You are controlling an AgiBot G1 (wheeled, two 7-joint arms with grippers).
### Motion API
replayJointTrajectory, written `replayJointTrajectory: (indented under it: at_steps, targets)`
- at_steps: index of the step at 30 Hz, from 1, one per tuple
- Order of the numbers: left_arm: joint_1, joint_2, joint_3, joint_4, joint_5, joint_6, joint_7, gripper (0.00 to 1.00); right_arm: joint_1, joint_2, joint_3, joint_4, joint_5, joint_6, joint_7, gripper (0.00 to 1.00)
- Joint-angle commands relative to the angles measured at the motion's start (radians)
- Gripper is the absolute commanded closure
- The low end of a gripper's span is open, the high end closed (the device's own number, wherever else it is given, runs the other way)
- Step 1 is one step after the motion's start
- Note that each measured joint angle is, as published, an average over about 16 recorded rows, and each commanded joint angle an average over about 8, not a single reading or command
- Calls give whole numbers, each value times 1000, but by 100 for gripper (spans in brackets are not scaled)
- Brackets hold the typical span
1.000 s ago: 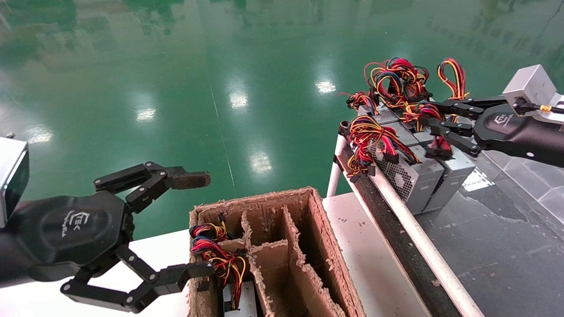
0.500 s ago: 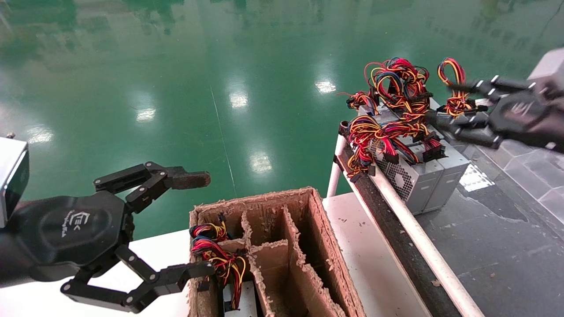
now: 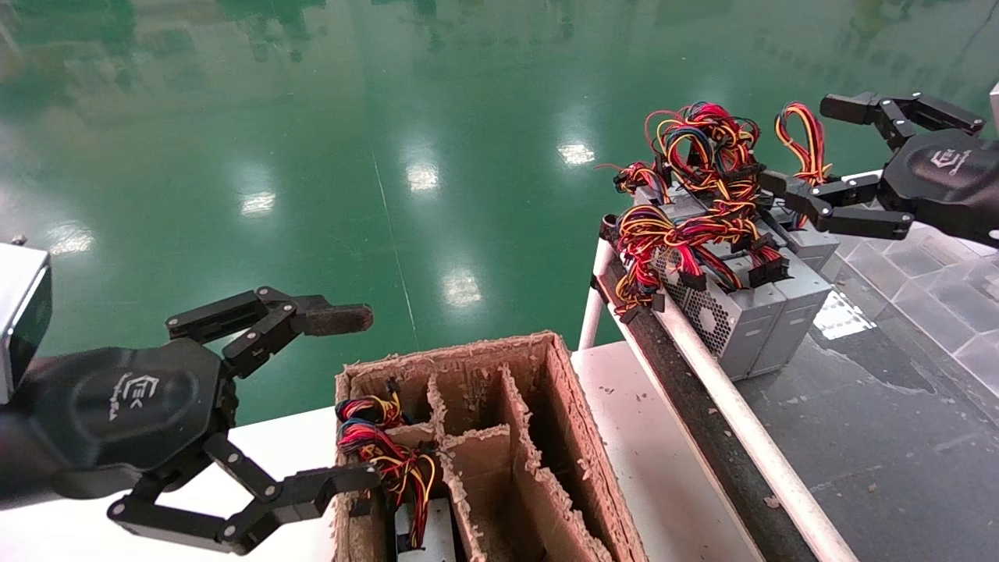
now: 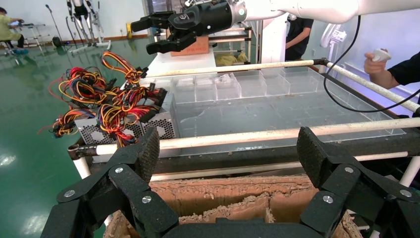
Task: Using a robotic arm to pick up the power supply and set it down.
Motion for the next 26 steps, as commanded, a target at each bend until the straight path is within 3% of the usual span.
replayJointTrajectory:
  at_steps: [1, 26]
  targets:
    - [0, 0, 0, 0, 0, 0, 0, 0, -22, 6, 1, 38, 16, -2, 22, 0]
    - [0, 0, 0, 0, 0, 0, 0, 0, -284, 73, 16, 489, 203, -27, 275, 0]
